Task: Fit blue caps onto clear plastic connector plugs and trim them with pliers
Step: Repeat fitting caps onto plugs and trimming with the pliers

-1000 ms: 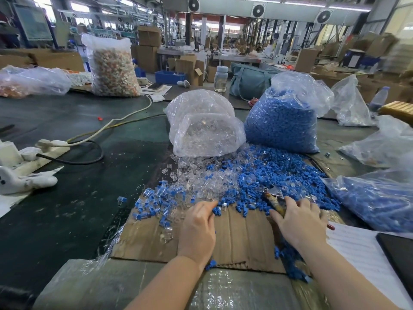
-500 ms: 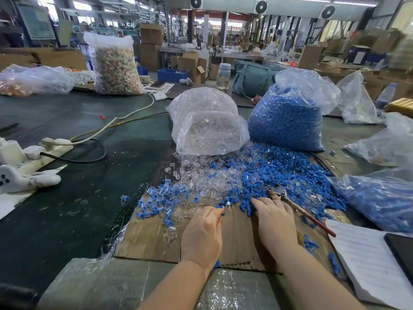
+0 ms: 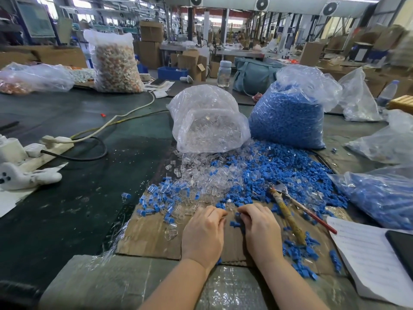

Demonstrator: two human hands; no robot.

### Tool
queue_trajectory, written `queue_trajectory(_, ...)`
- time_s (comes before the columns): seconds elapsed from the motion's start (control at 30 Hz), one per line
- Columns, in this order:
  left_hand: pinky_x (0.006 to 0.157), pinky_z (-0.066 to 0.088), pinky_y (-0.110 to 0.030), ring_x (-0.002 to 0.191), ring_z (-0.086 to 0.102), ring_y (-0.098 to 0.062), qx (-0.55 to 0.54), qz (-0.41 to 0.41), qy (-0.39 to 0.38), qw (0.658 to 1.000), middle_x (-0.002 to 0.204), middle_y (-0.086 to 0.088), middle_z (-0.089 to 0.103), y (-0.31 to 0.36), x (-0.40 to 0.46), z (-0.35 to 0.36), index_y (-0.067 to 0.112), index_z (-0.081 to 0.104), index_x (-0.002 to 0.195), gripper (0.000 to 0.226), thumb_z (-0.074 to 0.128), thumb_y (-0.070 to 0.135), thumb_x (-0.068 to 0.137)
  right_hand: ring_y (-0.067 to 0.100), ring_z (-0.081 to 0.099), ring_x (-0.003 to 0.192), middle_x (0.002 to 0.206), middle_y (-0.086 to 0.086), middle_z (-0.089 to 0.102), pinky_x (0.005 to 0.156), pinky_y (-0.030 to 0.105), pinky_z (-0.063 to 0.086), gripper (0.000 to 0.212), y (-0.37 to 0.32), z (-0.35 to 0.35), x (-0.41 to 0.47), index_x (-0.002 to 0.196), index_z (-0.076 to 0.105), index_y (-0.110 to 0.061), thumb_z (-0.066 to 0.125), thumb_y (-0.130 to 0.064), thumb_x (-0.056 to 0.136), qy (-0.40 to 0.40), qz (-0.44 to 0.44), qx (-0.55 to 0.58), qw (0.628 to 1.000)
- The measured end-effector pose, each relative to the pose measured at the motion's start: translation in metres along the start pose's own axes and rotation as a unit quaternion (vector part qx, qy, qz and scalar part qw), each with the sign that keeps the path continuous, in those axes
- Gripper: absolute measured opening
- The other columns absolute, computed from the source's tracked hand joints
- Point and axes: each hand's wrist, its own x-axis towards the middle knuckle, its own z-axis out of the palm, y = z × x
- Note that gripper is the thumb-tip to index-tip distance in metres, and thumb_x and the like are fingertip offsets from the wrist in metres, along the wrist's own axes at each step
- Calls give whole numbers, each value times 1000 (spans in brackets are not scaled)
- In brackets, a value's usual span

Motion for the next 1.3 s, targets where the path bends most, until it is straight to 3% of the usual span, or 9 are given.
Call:
queue_trajectory(0.13,86,28,-8,99,50,-2,1,3,6,1000,106,14,61,0,0,0,27,61,113,22,49,30,94,16,61,75,82,-2,65,67,23,46,16,0,-3,-2,86,69,-10,65,5,81,13,-11,71,997)
queue_trajectory(0.33,88,32,-12,101,50,-2,10,9,-3,1000,109,17,61,0,1,1,32,56,123,30,47,36,95,11,59,74,82,-4,65,69,19,45,19,-4,-7,-3,85,70,-10,67,7,78,-1,-45,126,991)
queue_trajectory(0.67,82,37,-13,96,53,-1,10,-9,-10,1000,104,17,63,0,1,1,32,62,111,23,47,35,95,18,64,78,83,-1,67,72,21,47,25,-5,-5,-6,86,71,-9,70,12,71,7,-64,43,997)
queue_trajectory(0.77,80,35,-12,94,51,-2,12,-17,1,1000,103,16,63,1,1,0,29,63,111,22,48,30,95,22,62,77,82,0,65,71,31,47,32,-5,-4,-5,84,70,-10,71,14,63,28,-58,9,998)
queue_trajectory(0.9,85,38,-14,97,50,-1,16,-22,-1,1000,105,17,61,0,1,1,30,61,113,23,44,31,96,27,61,87,94,3,66,75,39,45,22,-4,0,-5,95,71,-13,73,-3,76,16,-23,-34,999)
queue_trajectory(1.0,90,36,-15,100,51,-2,22,-25,1,999,107,17,61,1,1,1,30,61,113,24,43,32,97,22,47,118,128,-3,56,97,40,31,31,-2,4,-3,125,58,-31,51,-31,95,-75,-5,-79,994)
queue_trajectory(1.1,91,35,-15,99,51,-1,28,-24,2,999,106,17,61,1,0,2,30,60,112,23,43,32,97,12,31,131,143,-14,40,104,34,15,37,2,7,-1,134,43,-44,33,-44,99,-131,-4,-101,986)
queue_trajectory(1.23,90,37,-15,97,51,-1,26,-27,3,999,103,17,61,1,1,2,30,61,110,22,44,33,96,18,57,107,114,-9,65,92,39,36,26,-3,4,-3,115,67,-26,60,-20,91,-60,-35,-60,996)
queue_trajectory(1.3,88,37,-14,97,50,0,25,-28,0,999,103,17,60,1,0,2,31,60,111,22,43,34,97,19,60,100,106,-6,69,88,38,42,23,-1,4,-4,108,70,-21,64,-13,88,-41,-38,-39,998)
